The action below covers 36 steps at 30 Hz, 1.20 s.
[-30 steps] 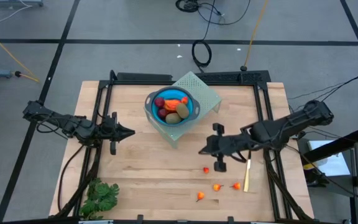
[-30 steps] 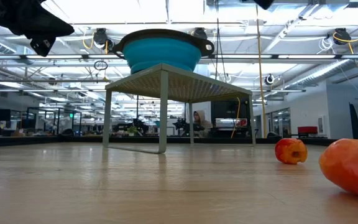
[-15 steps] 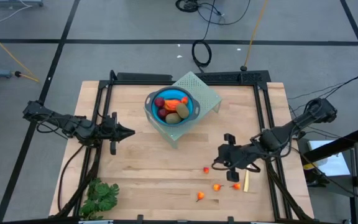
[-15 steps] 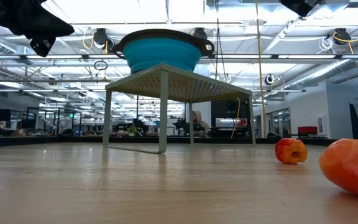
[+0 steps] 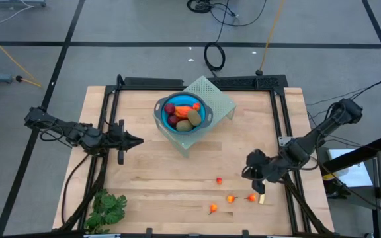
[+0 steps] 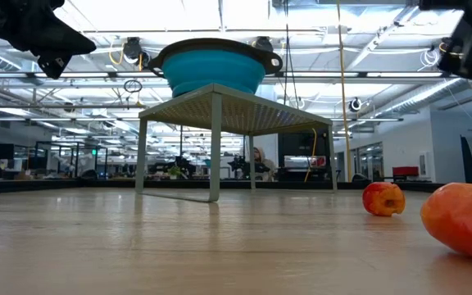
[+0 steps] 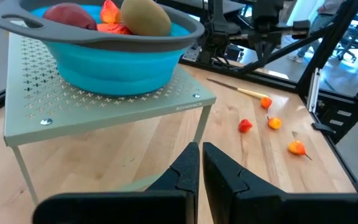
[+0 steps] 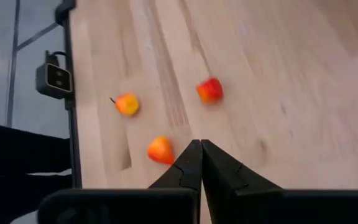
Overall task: Pick & Place Fruit
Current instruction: Put the knife on the shelf
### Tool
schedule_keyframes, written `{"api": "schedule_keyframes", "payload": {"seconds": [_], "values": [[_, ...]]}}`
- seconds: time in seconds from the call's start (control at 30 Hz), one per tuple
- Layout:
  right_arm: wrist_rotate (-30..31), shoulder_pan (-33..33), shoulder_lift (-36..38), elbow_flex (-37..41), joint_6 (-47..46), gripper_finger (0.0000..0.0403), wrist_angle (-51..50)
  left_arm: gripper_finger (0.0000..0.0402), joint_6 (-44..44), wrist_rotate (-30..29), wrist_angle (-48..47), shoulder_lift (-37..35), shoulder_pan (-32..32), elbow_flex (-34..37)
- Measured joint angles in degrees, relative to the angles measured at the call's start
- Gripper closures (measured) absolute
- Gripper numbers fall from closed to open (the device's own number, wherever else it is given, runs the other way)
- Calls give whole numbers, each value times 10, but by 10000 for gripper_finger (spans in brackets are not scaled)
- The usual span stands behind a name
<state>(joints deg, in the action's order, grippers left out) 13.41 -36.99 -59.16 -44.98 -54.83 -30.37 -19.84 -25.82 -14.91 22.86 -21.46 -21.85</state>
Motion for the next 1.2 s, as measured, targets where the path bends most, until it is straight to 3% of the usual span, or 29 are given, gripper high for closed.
{"api": "schedule_keyframes", "payload": {"seconds": [0.17,0.77,1.2], "values": [[-5,-13,2,8,-79,403,-44,382,-2,0,0,0,0,0],[-165,-14,2,8,-444,403,-185,382,6,-3,-4,0,0,0],[-169,-14,2,8,-548,403,-201,382,6,4,-3,0,0,0]]}}
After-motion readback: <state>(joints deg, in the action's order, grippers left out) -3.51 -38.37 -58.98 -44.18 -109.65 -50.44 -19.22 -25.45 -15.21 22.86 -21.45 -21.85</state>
